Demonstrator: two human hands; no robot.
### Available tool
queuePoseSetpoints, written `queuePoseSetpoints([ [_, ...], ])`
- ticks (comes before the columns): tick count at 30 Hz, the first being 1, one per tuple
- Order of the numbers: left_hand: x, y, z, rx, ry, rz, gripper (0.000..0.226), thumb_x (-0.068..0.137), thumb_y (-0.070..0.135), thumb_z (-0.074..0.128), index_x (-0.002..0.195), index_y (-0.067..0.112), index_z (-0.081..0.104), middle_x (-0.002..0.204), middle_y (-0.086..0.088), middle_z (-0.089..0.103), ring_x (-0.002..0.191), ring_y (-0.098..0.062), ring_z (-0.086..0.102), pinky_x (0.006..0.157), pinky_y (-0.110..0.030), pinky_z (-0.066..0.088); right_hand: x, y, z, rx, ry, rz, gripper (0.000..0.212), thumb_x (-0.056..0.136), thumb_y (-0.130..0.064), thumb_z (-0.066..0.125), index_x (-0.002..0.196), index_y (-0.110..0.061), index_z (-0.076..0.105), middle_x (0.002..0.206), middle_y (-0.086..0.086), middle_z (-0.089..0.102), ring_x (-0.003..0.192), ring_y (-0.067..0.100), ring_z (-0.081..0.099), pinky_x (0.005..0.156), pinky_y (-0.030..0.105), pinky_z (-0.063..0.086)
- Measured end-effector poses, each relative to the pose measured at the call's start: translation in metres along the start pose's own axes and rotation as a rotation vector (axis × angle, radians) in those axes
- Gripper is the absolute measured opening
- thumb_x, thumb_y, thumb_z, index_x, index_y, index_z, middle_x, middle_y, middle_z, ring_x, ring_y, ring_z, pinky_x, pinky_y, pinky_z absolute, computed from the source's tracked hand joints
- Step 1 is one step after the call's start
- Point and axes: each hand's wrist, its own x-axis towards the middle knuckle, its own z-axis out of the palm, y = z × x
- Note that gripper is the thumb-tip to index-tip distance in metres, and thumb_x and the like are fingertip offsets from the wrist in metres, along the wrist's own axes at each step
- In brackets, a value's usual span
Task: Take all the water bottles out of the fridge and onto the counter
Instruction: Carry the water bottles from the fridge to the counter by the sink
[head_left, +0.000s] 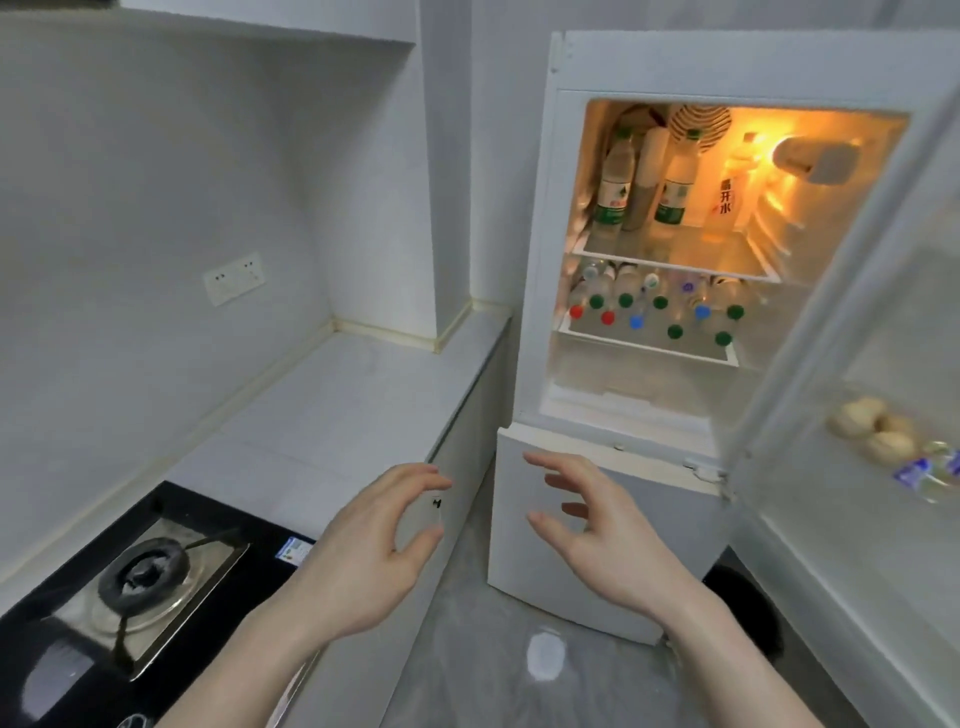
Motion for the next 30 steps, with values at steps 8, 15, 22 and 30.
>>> queuePoseSetpoints([
  [8, 0.113, -0.032, -0.016, -0.033, -0.086, 0.170, 0.038, 0.100, 0.036, 0.058, 0.135, 0.049, 0.051, 0.145, 0.039, 0.038, 0.131, 0.015, 0.039, 0.108, -0.015, 0.036, 0.064, -0.001, -0.026, -0.047, 0.189, 0.082, 0.052, 0.099, -0.027, 0.068, 0.142, -0.049, 0.051, 0.142, -0.032, 0.049, 0.130, -0.007, 0.049, 0.106, 0.022, 0.047],
  [15, 0.203, -0.013, -0.014, -0.070, -0.160, 0.340, 0.041, 0.099, 0.034, 0.061, 0.137, 0.046, 0.052, 0.143, 0.039, 0.039, 0.124, 0.016, 0.043, 0.104, -0.009, 0.034, 0.088, -0.002, -0.056, -0.082, 0.354, 0.148, 0.051, 0.099, -0.027, 0.068, 0.142, -0.049, 0.051, 0.140, -0.035, 0.048, 0.128, -0.011, 0.049, 0.105, 0.020, 0.047],
  [22, 0.283, 0.025, -0.003, -0.080, -0.177, 0.474, 0.045, 0.100, 0.036, 0.060, 0.141, 0.046, 0.047, 0.146, 0.037, 0.038, 0.134, 0.009, 0.039, 0.109, -0.021, 0.040, 0.111, 0.015, -0.104, -0.092, 0.469, 0.163, 0.050, 0.099, -0.027, 0.068, 0.141, -0.051, 0.052, 0.140, -0.031, 0.051, 0.130, -0.008, 0.050, 0.104, 0.021, 0.048],
  [30, 0.382, 0.064, 0.026, -0.072, -0.136, 0.518, 0.045, 0.098, 0.031, 0.063, 0.139, 0.043, 0.049, 0.140, 0.031, 0.044, 0.126, 0.008, 0.044, 0.107, -0.022, 0.040, 0.181, 0.061, -0.171, -0.085, 0.489, 0.125, 0.050, 0.099, -0.027, 0.069, 0.139, -0.050, 0.052, 0.140, -0.032, 0.049, 0.125, -0.012, 0.050, 0.098, 0.013, 0.046],
])
